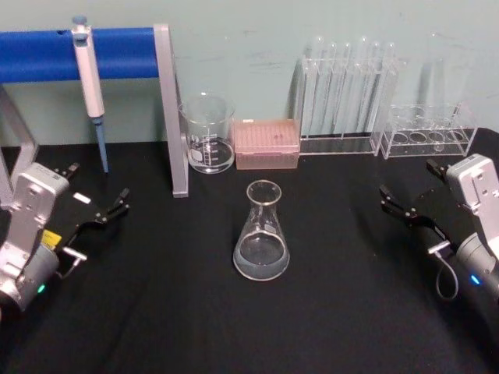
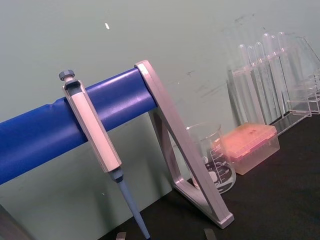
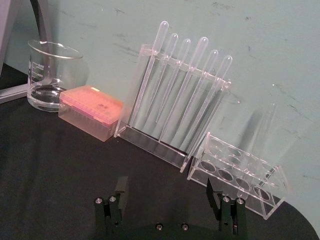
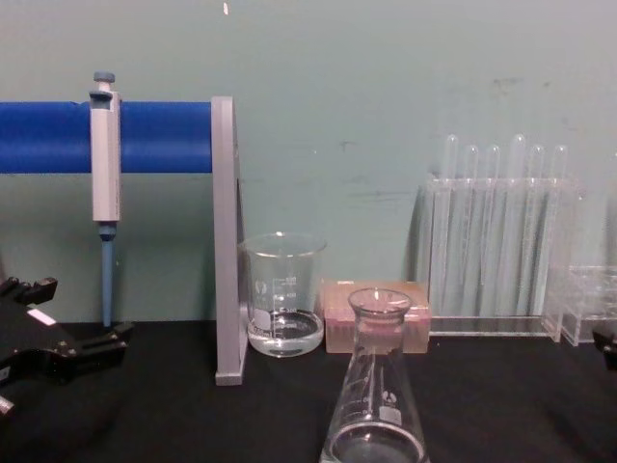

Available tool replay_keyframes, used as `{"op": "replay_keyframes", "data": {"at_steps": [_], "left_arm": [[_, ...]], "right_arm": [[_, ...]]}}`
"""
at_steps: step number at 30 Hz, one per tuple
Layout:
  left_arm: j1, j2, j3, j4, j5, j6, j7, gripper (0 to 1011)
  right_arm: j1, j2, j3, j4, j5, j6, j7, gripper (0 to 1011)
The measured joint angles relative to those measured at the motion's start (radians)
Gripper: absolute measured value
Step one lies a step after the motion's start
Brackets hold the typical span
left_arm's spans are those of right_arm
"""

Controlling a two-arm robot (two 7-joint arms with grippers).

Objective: Grasp the erlenmeyer flask with one hand, shake it three times, then place it back.

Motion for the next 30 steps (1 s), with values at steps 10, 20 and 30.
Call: {"op": "replay_keyframes", "data": {"at_steps": [10, 20, 30], "left_arm": [[0.000, 0.000, 0.000, 0.000, 0.000, 0.000, 0.000, 1001], [0.000, 0.000, 0.000, 0.000, 0.000, 0.000, 0.000, 1001], [0.000, 0.000, 0.000, 0.000, 0.000, 0.000, 0.000, 1001]], "right_arm": [[0.000, 0.000, 0.000, 0.000, 0.000, 0.000, 0.000, 1000], [0.000, 0.000, 0.000, 0.000, 0.000, 0.000, 0.000, 1000], [0.000, 0.000, 0.000, 0.000, 0.000, 0.000, 0.000, 1000]]}}
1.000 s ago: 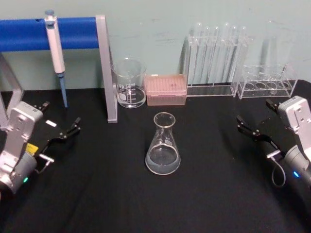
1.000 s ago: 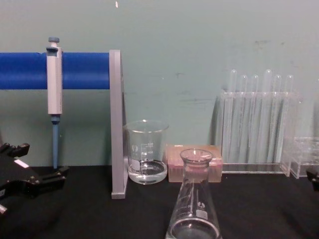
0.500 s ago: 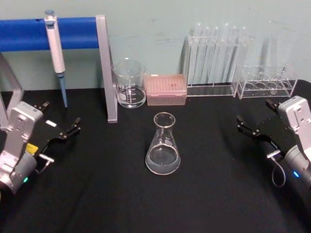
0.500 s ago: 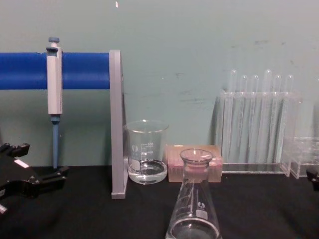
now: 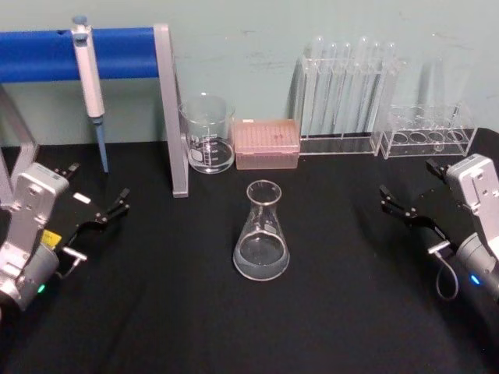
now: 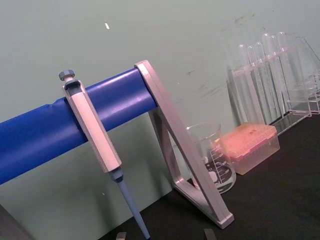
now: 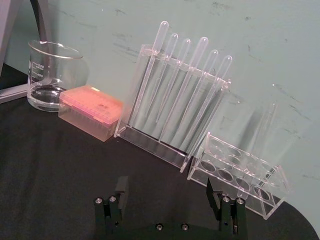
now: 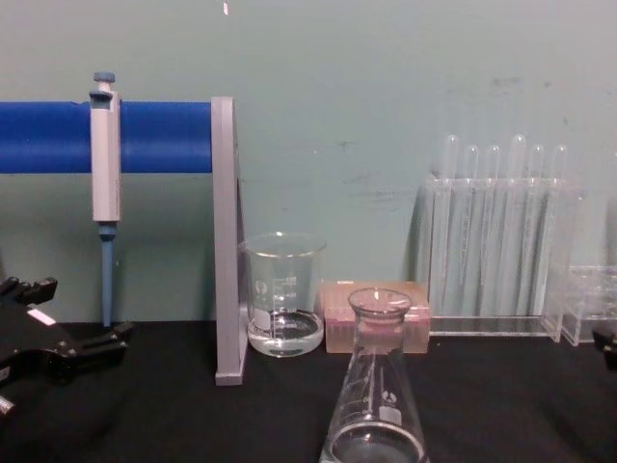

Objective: Grasp the erlenmeyer flask with one hand, shake it three times, then place it back.

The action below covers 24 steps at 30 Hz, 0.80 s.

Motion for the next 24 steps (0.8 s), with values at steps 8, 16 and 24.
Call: {"op": "replay_keyframes", "data": {"at_steps": [8, 16, 24], "left_arm": [[0.000, 0.000, 0.000, 0.000, 0.000, 0.000, 0.000, 1001], [0.000, 0.000, 0.000, 0.000, 0.000, 0.000, 0.000, 1001], [0.000, 0.000, 0.000, 0.000, 0.000, 0.000, 0.000, 1001]], "right_arm": [[-0.006, -0.003, 0.014, 0.000, 0.015, -0.010, 0.033, 1000], [-0.022, -0.002, 0.046, -0.021, 0.083, -0.009, 0.138, 1000], [-0.036, 0.000, 0.075, -0.044, 0.182, 0.025, 0.272, 1000]]}}
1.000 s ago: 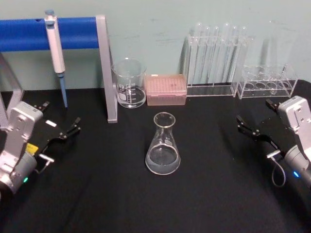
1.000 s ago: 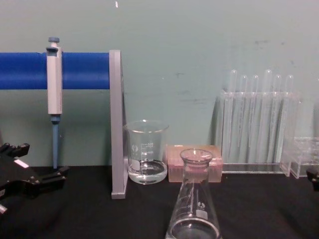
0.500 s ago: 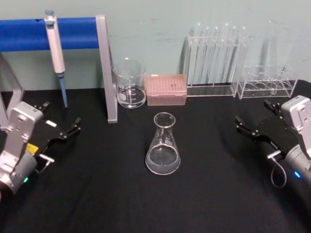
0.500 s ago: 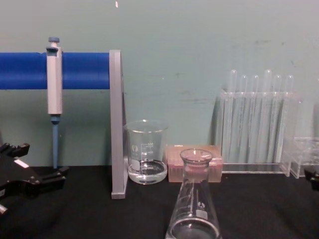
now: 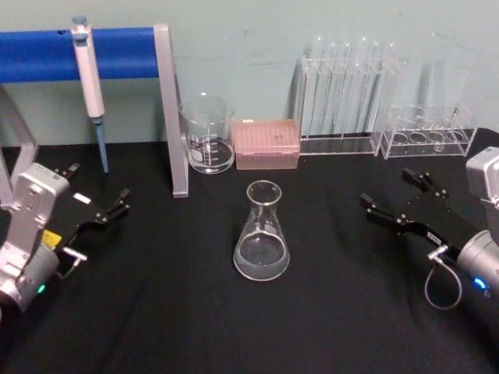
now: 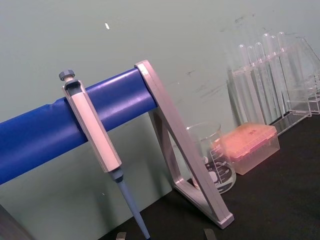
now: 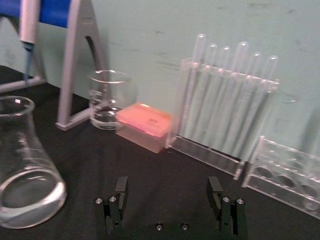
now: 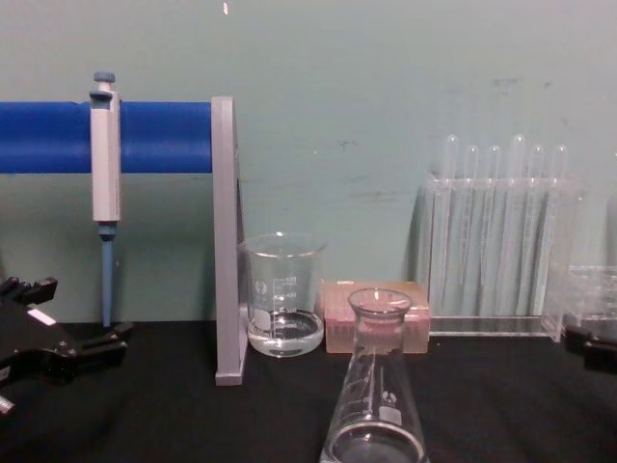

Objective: Grasp the erlenmeyer flask with one hand, shake it three times, then place it back.

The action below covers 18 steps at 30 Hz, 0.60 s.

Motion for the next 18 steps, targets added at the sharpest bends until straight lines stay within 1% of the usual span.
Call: {"op": "replay_keyframes", "data": {"at_steps": [6, 9, 18], "left_arm": [[0.000, 0.000, 0.000, 0.000, 0.000, 0.000, 0.000, 1001], [0.000, 0.000, 0.000, 0.000, 0.000, 0.000, 0.000, 1001], [0.000, 0.000, 0.000, 0.000, 0.000, 0.000, 0.000, 1001]], "right_arm": [[-0.007, -0.002, 0.011, -0.011, 0.038, 0.017, 0.070, 1000], [-0.010, -0.005, 0.013, -0.014, 0.047, 0.023, 0.102, 1000], [-0.018, -0.015, 0.011, -0.025, 0.051, 0.035, 0.165, 1000]]}}
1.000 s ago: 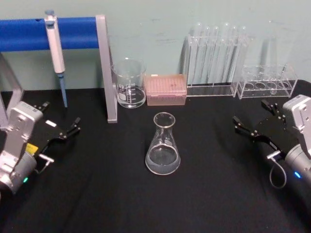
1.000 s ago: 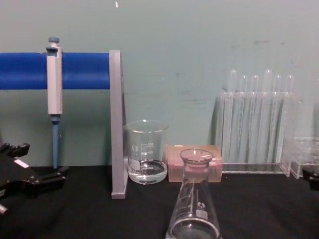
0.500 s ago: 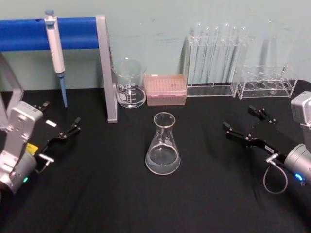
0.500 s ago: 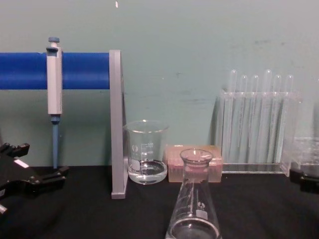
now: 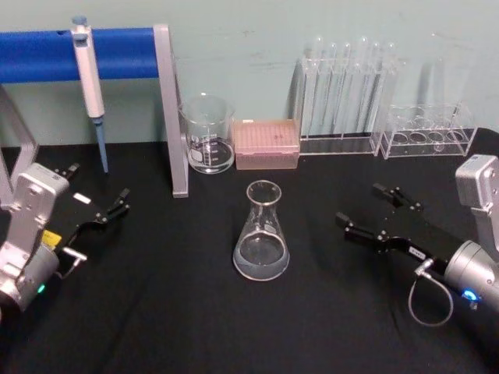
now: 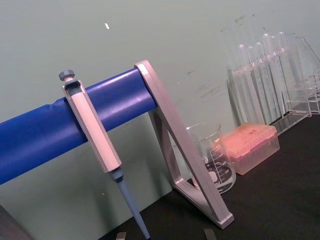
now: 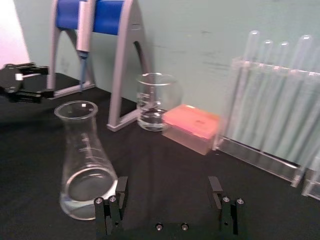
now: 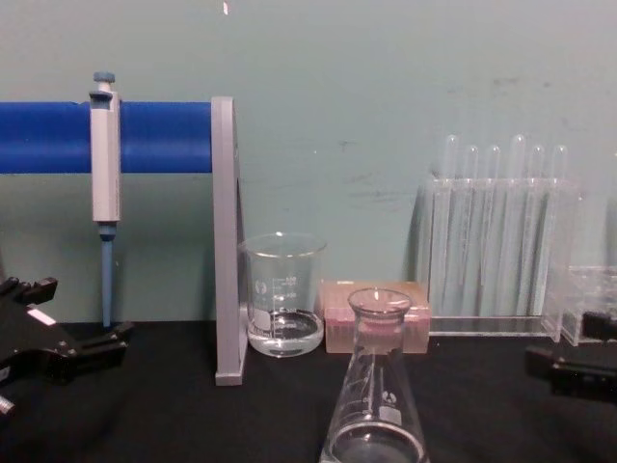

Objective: Grasp the erlenmeyer flask with one hand, shake it three times, then place it back.

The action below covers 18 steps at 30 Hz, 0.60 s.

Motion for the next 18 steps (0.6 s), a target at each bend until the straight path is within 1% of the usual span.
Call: {"op": "replay_keyframes", "data": {"at_steps": [10, 18], "left_arm": [[0.000, 0.000, 0.000, 0.000, 0.000, 0.000, 0.000, 1001], [0.000, 0.000, 0.000, 0.000, 0.000, 0.000, 0.000, 1001]], "right_arm": [[-0.003, -0.026, -0.014, -0.017, -0.007, 0.010, 0.062, 1000], [0.012, -0.055, -0.036, -0.015, -0.030, 0.018, 0.107, 1000]]}}
